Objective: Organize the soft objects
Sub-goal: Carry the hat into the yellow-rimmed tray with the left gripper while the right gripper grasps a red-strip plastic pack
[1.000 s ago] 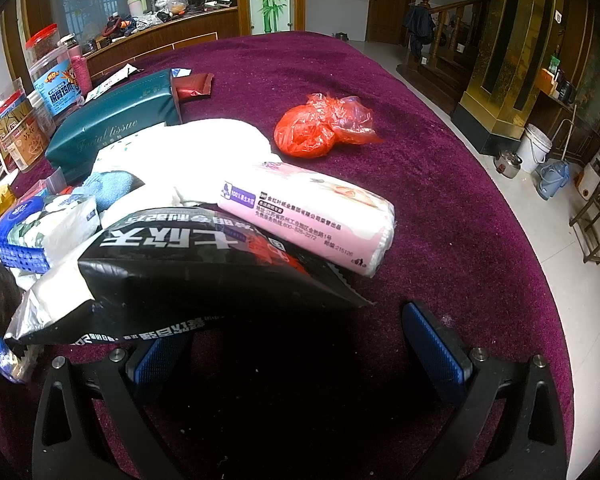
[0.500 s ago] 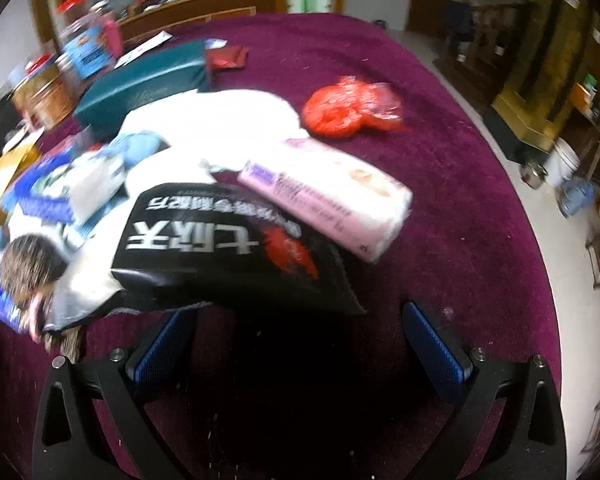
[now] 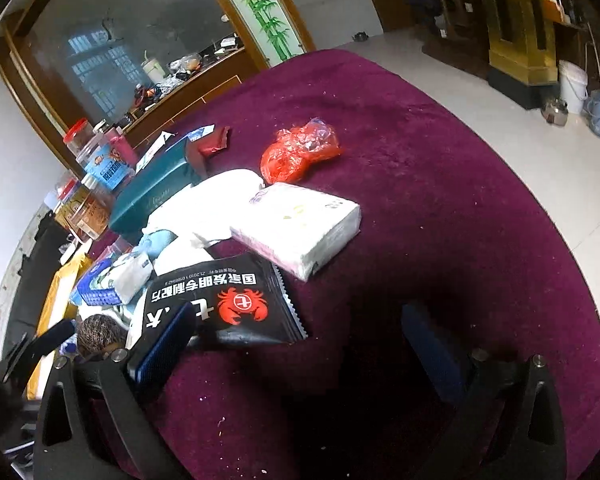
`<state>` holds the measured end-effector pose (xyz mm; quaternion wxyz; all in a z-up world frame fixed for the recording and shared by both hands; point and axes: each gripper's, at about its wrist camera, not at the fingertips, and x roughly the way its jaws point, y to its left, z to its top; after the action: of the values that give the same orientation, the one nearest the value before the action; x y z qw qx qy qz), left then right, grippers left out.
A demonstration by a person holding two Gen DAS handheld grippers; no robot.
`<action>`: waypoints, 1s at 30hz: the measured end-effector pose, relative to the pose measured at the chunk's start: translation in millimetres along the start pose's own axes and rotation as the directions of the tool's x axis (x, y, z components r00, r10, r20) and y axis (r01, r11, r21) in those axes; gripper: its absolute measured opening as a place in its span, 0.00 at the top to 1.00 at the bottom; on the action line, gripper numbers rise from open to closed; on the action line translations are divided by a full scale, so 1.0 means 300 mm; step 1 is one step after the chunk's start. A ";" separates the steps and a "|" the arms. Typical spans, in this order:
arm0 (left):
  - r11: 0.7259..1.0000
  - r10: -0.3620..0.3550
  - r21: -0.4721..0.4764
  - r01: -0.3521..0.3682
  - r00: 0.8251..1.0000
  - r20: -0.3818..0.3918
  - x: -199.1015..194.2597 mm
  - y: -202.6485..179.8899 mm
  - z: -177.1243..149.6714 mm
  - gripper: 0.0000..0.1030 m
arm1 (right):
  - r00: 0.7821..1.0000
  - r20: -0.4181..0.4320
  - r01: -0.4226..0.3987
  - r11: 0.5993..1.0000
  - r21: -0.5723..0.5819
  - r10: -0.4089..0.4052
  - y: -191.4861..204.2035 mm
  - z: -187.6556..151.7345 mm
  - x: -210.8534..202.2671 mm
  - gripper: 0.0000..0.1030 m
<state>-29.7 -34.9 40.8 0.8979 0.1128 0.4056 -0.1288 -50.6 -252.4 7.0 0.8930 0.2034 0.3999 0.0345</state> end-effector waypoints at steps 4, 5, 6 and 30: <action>0.999 0.032 0.010 -0.032 0.999 0.012 -0.003 0.013 -0.025 0.42 | 1.000 0.027 0.017 0.999 -0.031 -0.016 0.012 -0.003 -0.030 0.00; 1.000 0.007 -0.014 -0.007 1.000 0.016 -0.022 0.030 -0.032 0.42 | 0.999 0.032 0.020 0.999 -0.034 -0.019 0.019 0.000 -0.036 0.00; 0.998 -0.026 -0.050 0.027 0.999 0.032 -0.055 0.056 -0.044 0.42 | 0.999 0.034 0.018 0.999 -0.035 -0.017 0.017 -0.001 -0.043 0.00; 0.844 -0.056 -0.504 0.184 0.964 0.259 -0.540 0.664 -0.445 0.42 | 0.994 -0.096 -0.100 0.819 -0.565 0.055 0.701 -0.012 0.009 0.12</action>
<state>-162.0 216.1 97.0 0.9259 -0.1777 0.3230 -0.0823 -30.2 -58.1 85.1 0.8953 -0.0571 0.3960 0.1960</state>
